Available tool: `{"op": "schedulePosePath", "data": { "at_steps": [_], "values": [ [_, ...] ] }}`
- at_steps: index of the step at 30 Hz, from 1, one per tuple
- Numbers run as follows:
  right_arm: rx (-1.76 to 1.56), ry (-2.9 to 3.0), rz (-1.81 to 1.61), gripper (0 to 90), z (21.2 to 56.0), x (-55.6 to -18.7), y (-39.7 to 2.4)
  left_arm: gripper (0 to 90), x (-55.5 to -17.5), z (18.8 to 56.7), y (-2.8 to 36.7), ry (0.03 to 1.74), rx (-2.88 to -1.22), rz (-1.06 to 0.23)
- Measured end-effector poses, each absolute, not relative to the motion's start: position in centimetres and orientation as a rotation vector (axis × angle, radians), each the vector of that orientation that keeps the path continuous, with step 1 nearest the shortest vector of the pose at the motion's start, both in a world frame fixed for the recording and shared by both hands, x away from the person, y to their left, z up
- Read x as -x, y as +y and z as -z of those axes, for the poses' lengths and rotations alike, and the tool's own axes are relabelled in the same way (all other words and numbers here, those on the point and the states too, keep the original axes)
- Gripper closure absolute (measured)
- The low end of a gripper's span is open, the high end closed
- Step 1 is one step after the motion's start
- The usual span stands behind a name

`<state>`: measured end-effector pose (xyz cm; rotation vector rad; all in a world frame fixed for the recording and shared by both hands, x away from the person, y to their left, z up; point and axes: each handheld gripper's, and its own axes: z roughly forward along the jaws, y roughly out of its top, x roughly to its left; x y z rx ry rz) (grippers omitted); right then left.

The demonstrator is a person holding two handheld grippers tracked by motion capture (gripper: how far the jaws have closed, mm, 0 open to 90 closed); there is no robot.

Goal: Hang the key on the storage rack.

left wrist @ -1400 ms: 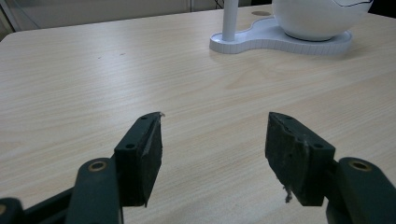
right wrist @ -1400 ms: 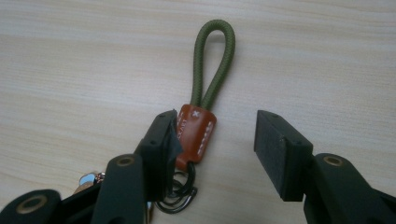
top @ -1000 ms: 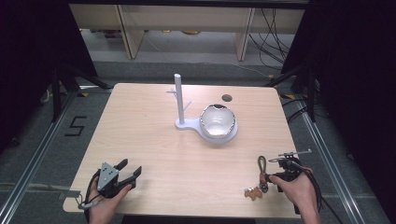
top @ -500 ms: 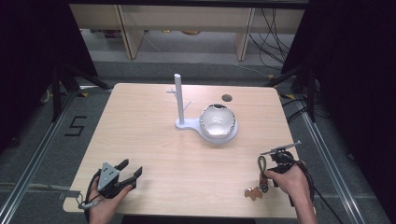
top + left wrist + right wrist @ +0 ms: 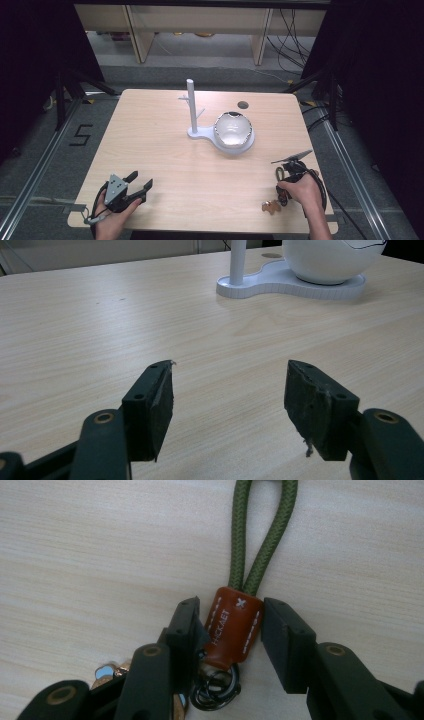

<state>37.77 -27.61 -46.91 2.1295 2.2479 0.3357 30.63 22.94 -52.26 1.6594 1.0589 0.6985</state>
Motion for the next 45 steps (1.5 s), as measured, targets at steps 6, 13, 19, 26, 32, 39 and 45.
{"op": "schedulePosePath", "data": {
  "at_steps": [6,13,19,26,32,39,45],
  "values": [
    [-2.171,2.224,-0.257,60.9,47.0,-38.2,-27.1,35.7,-30.7,52.2,23.0,1.064,-1.662,-0.694],
    [-2.064,2.279,-0.250,65.7,47.3,-38.5,-27.3,35.7,-30.6,52.2,22.9,1.058,-1.665,-0.694],
    [-2.122,2.217,-0.246,68.4,47.2,-38.3,-26.7,35.6,-30.6,52.3,22.9,1.061,-1.657,-0.692],
    [-2.128,2.212,-0.292,69.2,47.1,-38.0,-27.0,35.6,-30.6,52.3,22.9,1.062,-1.655,-0.692],
    [-2.053,2.200,-0.359,69.2,46.3,-37.2,-27.1,35.6,-30.6,52.3,22.9,1.058,-1.660,-0.695],
    [-1.990,2.187,-0.481,69.3,45.6,-36.2,-27.2,35.6,-30.6,52.3,22.9,1.060,-1.659,-0.695],
    [-1.943,2.175,-0.606,69.3,45.1,-35.4,-27.5,35.6,-30.6,52.3,22.9,1.063,-1.656,-0.694]
  ]
}}
